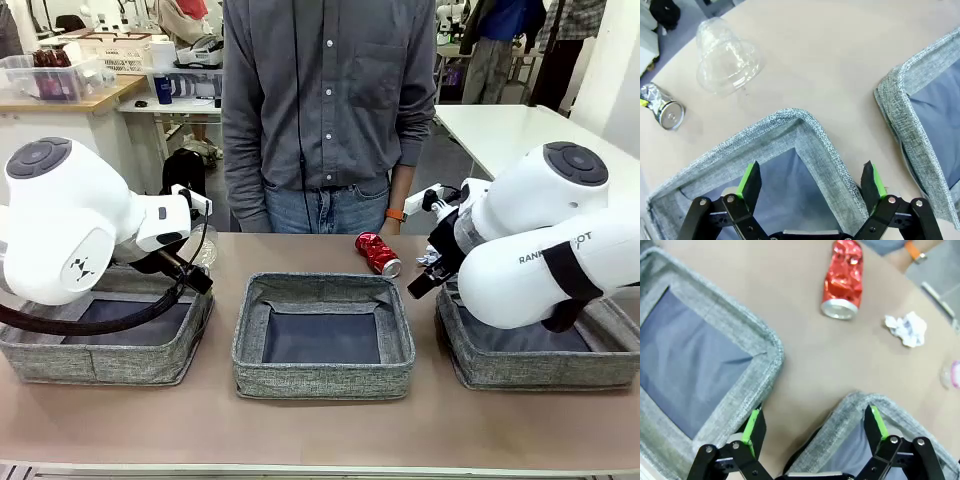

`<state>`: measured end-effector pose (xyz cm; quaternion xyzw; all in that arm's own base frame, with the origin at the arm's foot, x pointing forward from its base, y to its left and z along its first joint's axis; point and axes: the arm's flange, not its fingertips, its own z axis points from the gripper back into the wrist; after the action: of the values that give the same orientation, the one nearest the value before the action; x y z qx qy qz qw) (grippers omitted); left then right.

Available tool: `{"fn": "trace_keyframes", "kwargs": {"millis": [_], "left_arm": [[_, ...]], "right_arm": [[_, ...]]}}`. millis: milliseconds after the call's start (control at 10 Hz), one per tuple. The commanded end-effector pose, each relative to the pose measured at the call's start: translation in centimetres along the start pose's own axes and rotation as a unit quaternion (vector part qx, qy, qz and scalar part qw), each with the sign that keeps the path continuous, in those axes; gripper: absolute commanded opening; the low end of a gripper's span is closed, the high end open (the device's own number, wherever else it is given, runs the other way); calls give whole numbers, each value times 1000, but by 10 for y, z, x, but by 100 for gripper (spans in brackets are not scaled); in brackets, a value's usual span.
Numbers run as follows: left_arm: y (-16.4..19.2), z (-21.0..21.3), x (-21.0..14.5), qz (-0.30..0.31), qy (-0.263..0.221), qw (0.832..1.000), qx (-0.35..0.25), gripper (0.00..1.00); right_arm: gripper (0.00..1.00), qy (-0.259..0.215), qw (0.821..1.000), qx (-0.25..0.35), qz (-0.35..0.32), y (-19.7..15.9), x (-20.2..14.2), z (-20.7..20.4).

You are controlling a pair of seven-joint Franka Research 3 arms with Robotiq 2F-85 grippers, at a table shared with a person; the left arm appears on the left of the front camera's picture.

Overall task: Sort the waste into the appropriate baskets.
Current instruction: Pick up the waste item pointed out by the person.

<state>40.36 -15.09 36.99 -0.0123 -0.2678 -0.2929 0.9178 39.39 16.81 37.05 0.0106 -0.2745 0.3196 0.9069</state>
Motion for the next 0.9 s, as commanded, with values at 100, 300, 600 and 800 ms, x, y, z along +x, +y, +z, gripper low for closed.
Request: {"fn": "trace_keyframes", "kwargs": {"millis": [100,300,600,800], "left_arm": [[0,0,0,0,0,1000,0,100],[0,0,0,0,0,1000,0,100],[0,0,0,0,0,1000,0,100],[0,0,0,0,0,1000,0,100]], "right_arm": [[100,0,1000,0,0,0,0,0],[100,0,1000,0,0,0,0,0],[100,0,1000,0,0,0,0,0],[100,0,1000,0,0,0,0,0]]}}
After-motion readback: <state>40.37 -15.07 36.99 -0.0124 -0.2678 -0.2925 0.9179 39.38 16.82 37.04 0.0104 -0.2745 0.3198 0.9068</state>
